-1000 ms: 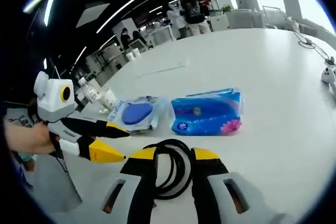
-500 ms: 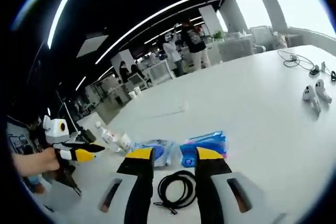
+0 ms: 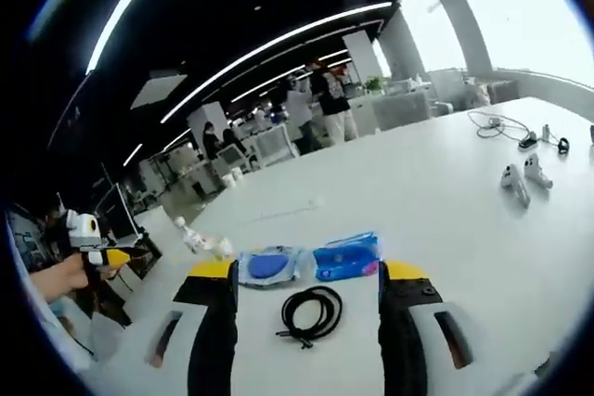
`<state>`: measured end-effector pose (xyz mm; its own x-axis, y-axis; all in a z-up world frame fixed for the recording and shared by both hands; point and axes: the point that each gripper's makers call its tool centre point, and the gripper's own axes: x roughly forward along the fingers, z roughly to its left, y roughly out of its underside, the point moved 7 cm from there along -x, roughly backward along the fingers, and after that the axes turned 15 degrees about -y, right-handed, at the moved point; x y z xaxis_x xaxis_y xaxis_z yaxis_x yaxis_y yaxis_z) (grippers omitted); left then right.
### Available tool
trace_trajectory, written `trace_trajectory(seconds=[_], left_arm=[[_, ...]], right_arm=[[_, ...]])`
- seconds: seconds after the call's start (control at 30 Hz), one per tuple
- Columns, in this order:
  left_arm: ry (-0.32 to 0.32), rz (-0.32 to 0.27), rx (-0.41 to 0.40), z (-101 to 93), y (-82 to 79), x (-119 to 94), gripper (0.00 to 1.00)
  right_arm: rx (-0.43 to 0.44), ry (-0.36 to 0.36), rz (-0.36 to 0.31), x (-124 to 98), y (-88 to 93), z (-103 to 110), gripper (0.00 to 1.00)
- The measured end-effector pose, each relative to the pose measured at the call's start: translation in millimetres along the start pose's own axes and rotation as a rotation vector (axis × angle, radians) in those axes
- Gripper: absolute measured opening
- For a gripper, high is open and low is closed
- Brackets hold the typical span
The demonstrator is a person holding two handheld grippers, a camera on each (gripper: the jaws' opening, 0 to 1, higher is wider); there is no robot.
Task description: Arrange the tabletop items into an orderly group along one side of the table until the central work area is clear of visible clutter.
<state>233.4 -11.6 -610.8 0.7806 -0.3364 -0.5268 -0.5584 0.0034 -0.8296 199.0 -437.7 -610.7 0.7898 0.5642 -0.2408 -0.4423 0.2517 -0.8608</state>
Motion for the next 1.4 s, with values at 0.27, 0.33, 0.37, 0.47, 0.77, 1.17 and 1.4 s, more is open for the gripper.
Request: trace_trajectory(seconds=[0.27, 0.33, 0.37, 0.47, 0.77, 1.17, 1.4], left_arm=[[-0.056, 0.057, -0.019, 34.0, 32.5, -33.1, 0.97], [-0.077, 0.074, -0.022, 42.2, 40.2, -39.3, 0.97], [-0.085, 0.084, -0.018, 46.2, 43.2, -41.9, 0.97], [-0.118, 0.103, -0.024, 59.0, 50.7, -48.7, 0.97], [-0.12, 0.137, -0.045, 67.5, 63.6, -53.7, 0.97], [-0.122, 0.17, -0.062, 67.2, 75.2, -52.5, 0.96], [-0.116, 0.174, -0.069, 63.9, 74.8, -51.2, 0.96]], right_arm=[[0.02, 0.068, 0.085, -12.9, 39.1, 13.6, 0.83], [0.016, 0.091, 0.11, -15.5, 44.2, 6.2, 0.88], [0.014, 0.099, 0.104, -15.9, 44.4, 5.4, 0.9], [0.017, 0.12, 0.106, -16.0, 46.2, 5.6, 0.93], [-0.006, 0.127, 0.173, -10.9, 58.0, 15.4, 0.93], [0.005, 0.138, 0.18, -17.3, 62.9, 13.8, 0.92], [0.02, 0.131, 0.175, -20.5, 65.0, 11.1, 0.92]])
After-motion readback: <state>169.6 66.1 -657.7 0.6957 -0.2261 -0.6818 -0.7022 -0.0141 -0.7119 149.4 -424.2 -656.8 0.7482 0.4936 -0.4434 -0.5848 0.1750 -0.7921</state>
